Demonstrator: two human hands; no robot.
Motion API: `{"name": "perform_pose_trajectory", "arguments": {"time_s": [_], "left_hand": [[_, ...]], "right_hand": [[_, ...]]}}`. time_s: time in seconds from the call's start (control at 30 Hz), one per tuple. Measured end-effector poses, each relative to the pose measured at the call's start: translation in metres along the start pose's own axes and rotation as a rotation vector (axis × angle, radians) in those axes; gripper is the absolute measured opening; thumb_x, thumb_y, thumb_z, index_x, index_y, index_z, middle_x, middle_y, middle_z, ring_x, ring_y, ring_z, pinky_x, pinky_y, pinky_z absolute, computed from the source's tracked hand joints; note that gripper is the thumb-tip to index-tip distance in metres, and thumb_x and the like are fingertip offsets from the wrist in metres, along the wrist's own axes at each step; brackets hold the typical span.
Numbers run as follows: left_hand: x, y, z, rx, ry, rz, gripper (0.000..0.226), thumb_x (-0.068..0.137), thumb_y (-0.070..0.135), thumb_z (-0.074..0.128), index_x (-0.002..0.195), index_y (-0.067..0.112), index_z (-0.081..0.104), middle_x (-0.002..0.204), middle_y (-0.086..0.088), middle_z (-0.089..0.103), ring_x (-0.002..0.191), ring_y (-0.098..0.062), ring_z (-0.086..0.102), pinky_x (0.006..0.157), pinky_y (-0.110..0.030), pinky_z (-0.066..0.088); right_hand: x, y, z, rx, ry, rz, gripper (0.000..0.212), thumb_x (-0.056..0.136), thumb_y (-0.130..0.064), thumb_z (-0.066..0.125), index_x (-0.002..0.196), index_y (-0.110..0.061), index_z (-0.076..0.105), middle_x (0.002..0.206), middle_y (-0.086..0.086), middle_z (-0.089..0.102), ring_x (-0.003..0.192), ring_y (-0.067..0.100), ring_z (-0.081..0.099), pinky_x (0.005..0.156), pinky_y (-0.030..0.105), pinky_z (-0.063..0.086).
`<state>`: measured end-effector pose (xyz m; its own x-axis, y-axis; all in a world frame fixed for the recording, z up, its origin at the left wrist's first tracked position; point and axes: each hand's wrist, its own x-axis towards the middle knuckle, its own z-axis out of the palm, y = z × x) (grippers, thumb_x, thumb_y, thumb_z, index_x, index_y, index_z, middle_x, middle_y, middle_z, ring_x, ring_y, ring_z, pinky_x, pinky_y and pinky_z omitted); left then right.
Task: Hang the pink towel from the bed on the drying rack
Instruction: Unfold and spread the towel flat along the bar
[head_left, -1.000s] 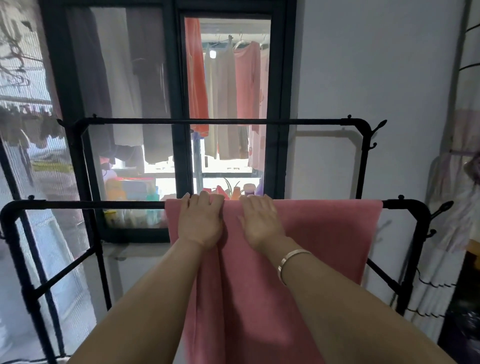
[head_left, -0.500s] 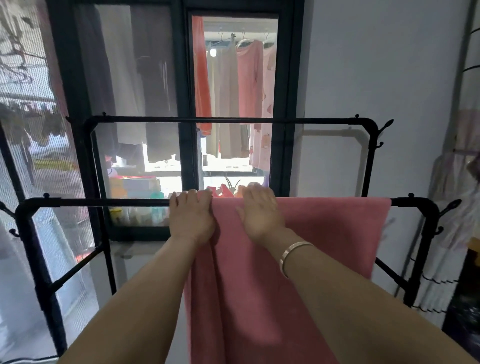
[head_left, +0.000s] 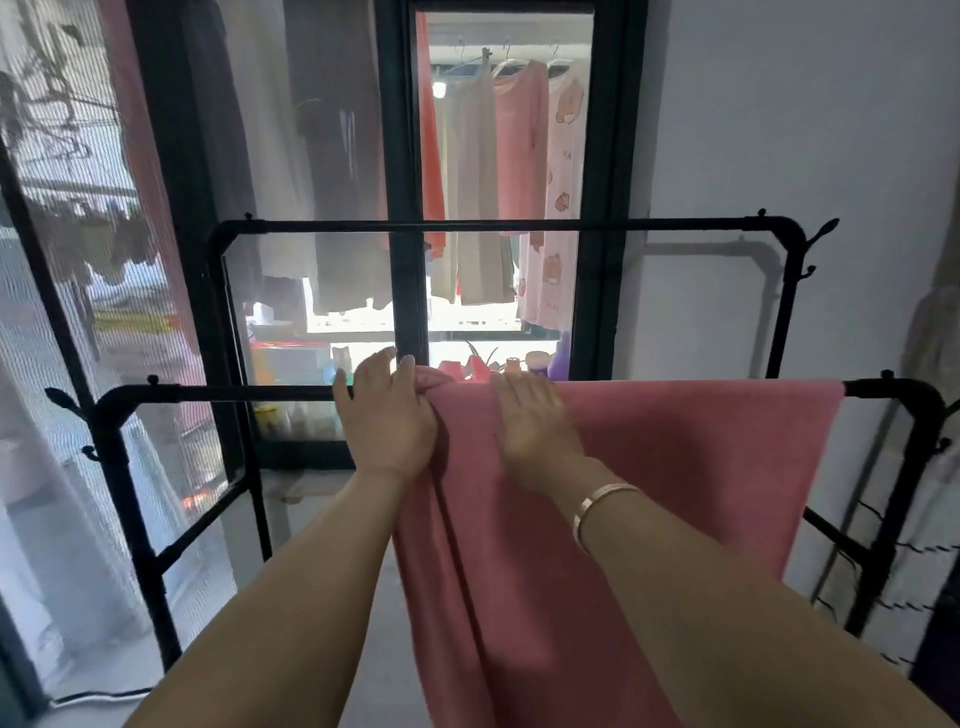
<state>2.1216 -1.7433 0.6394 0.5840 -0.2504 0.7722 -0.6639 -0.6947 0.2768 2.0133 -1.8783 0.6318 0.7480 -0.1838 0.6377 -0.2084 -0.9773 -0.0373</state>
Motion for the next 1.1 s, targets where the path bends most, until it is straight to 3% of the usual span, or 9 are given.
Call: {"name": "perform_pose_trajectory", "arguments": {"time_s": [0.1, 0.2, 0.27, 0.37, 0.47, 0.63, 0.9, 1.0, 1.1], "left_hand": [[0.0, 0.006, -0.006, -0.035, 0.054, -0.035, 0.054, 0.082, 0.012, 0.05, 0.136, 0.011, 0.045, 0.144, -0.01, 0.043, 0.135, -0.027, 0.033, 0.116, -0.048, 0.005], [-0.008, 0.011, -0.004, 0.051, -0.038, 0.397, 0.061, 0.077, 0.013, 0.053, 0.137, 0.017, 0.046, 0.142, -0.01, 0.047, 0.134, -0.031, 0.036, 0.115, -0.05, 0.01], [-0.015, 0.015, 0.0, 0.133, -0.122, 0.521, 0.06, 0.078, 0.018, 0.053, 0.138, 0.017, 0.045, 0.141, -0.008, 0.049, 0.135, -0.033, 0.035, 0.115, -0.052, 0.014], [-0.018, 0.017, 0.003, 0.229, -0.172, 0.457, 0.056, 0.086, 0.018, 0.047, 0.142, 0.017, 0.039, 0.142, -0.006, 0.045, 0.135, -0.032, 0.033, 0.113, -0.052, 0.016], [-0.014, 0.015, 0.006, 0.306, -0.18, 0.351, 0.05, 0.093, 0.014, 0.034, 0.143, 0.017, 0.033, 0.144, -0.004, 0.04, 0.137, -0.029, 0.027, 0.116, -0.05, 0.007], [-0.004, -0.008, -0.001, 0.356, -0.175, 0.188, 0.046, 0.092, 0.01, 0.03, 0.137, 0.014, 0.037, 0.144, -0.007, 0.039, 0.136, -0.031, 0.027, 0.117, -0.049, 0.004], [-0.004, -0.001, 0.004, 0.326, -0.19, 0.162, 0.046, 0.093, 0.01, 0.029, 0.14, 0.008, 0.032, 0.144, -0.011, 0.036, 0.132, -0.034, 0.027, 0.117, -0.044, 0.008], [-0.004, -0.006, 0.004, 0.298, -0.168, 0.205, 0.046, 0.092, 0.011, 0.034, 0.137, 0.007, 0.037, 0.141, -0.012, 0.04, 0.13, -0.034, 0.031, 0.116, -0.043, 0.01], [-0.002, -0.02, 0.001, 0.247, -0.189, 0.291, 0.051, 0.088, 0.013, 0.041, 0.139, 0.01, 0.038, 0.141, -0.009, 0.043, 0.129, -0.031, 0.034, 0.115, -0.041, 0.012]], "right_hand": [[0.001, 0.0, -0.003, 0.001, -0.017, 0.009, 0.061, 0.091, -0.015, 0.041, 0.147, -0.007, 0.02, 0.153, 0.012, 0.026, 0.142, 0.027, 0.017, 0.12, 0.042, 0.004], [0.0, 0.003, -0.003, 0.001, -0.012, 0.005, 0.061, 0.093, -0.02, 0.042, 0.148, -0.008, 0.018, 0.155, 0.011, 0.023, 0.143, 0.026, 0.015, 0.12, 0.04, 0.003], [-0.001, 0.005, -0.003, -0.013, -0.02, -0.01, 0.06, 0.094, -0.023, 0.04, 0.148, -0.009, 0.017, 0.155, 0.01, 0.023, 0.143, 0.024, 0.014, 0.12, 0.039, 0.001], [0.001, 0.007, -0.002, -0.015, -0.044, -0.019, 0.062, 0.095, -0.026, 0.039, 0.149, -0.011, 0.013, 0.155, 0.008, 0.022, 0.143, 0.024, 0.014, 0.12, 0.039, -0.001], [0.003, 0.008, -0.001, -0.014, -0.073, -0.033, 0.067, 0.094, -0.028, 0.041, 0.15, -0.013, 0.008, 0.156, 0.006, 0.02, 0.144, 0.023, 0.011, 0.119, 0.037, -0.002], [0.003, 0.013, 0.0, -0.021, -0.085, -0.05, 0.069, 0.092, -0.02, 0.041, 0.15, -0.015, 0.006, 0.157, 0.007, 0.016, 0.144, 0.025, 0.009, 0.116, 0.034, -0.008], [0.016, -0.011, -0.007, -0.074, -0.079, -0.02, 0.064, 0.092, -0.015, 0.034, 0.15, -0.009, 0.006, 0.159, 0.01, 0.008, 0.146, 0.026, -0.001, 0.118, 0.04, -0.009], [0.027, -0.035, 0.001, 0.023, 0.022, -0.07, 0.065, 0.087, -0.005, 0.036, 0.148, -0.009, 0.015, 0.158, 0.01, 0.016, 0.146, 0.024, 0.007, 0.12, 0.038, -0.004], [0.033, -0.042, 0.017, 0.051, -0.001, -0.026, 0.055, 0.096, -0.016, 0.037, 0.148, -0.014, 0.018, 0.156, 0.004, 0.024, 0.145, 0.02, 0.014, 0.12, 0.036, 0.002]]}}
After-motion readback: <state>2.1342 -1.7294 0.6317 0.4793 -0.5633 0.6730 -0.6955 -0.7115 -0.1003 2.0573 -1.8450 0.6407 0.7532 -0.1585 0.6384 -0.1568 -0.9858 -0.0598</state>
